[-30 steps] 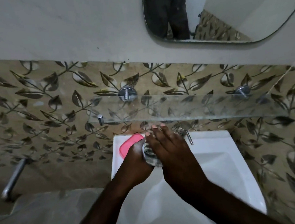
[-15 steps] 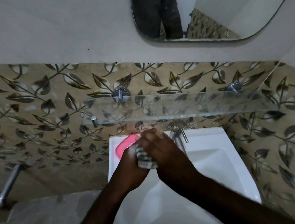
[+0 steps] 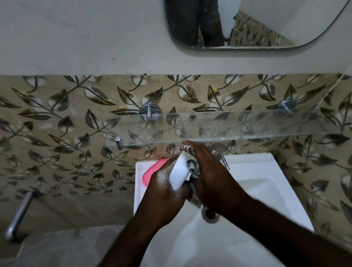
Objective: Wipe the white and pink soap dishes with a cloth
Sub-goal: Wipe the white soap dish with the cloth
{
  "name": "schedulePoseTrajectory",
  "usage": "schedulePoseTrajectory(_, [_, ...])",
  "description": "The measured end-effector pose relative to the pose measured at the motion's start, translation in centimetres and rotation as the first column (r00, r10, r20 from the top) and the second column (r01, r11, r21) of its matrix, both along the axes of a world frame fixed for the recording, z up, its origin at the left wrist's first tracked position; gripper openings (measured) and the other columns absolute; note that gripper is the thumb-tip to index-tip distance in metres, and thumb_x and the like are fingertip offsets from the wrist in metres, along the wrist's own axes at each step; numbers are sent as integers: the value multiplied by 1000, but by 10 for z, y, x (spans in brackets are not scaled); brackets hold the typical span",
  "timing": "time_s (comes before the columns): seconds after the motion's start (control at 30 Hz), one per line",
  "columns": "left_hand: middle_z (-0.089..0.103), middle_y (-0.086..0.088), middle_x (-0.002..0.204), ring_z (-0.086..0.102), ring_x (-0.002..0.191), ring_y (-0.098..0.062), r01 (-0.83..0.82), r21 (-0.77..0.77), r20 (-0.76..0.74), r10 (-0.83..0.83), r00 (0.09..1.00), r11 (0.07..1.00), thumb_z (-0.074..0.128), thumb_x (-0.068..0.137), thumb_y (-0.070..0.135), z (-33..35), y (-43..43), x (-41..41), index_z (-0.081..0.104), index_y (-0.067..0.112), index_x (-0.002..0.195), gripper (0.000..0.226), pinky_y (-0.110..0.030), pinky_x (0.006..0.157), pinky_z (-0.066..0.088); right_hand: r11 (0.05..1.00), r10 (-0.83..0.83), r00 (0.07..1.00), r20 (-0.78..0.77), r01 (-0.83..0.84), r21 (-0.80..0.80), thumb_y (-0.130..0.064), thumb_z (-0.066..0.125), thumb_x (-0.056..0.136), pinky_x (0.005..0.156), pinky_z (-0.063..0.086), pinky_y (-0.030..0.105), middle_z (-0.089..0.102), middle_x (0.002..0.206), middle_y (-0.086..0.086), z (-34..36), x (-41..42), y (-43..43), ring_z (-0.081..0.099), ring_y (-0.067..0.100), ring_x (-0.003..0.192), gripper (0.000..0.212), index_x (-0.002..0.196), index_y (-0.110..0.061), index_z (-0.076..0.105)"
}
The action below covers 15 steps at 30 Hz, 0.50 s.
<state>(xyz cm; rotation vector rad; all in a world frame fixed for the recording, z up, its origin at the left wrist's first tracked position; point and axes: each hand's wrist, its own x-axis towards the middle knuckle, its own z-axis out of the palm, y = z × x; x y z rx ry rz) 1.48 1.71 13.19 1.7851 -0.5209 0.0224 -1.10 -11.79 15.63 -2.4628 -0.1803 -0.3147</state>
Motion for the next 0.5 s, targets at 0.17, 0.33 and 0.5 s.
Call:
schedulePoseTrajectory(0.17, [57,27,89,55,80,25,33,59,-76,-28,997,998,64,79,-6,-11,6,-4,54,21,113,44,-1,70,41,878,218,955,201,-103,-467,2,35,76,112,33,52,56,132,27,-5,-21,21,49,44,126,57,131,6,51])
schedulePoseTrajectory(0.33, [67,4,85,62,81,1,-11,68,54,7,998,998,64,75,-12,-4,-1,-1,63,24,95,41,-11,71,44,979,55,996,70,-40,-198,16,44,78,118,23,35,48,141,20,2,-9,3,41,36,136,60,137,4,45])
schedulePoseTrajectory(0.5, [64,9,81,56,84,16,-93,165,195,60,979,982,59,69,-4,-5,2,-4,61,16,83,24,0,70,40,924,81,984,161,-14,-382,0,57,75,111,29,46,58,132,23,-1,-18,31,53,39,126,59,133,7,46])
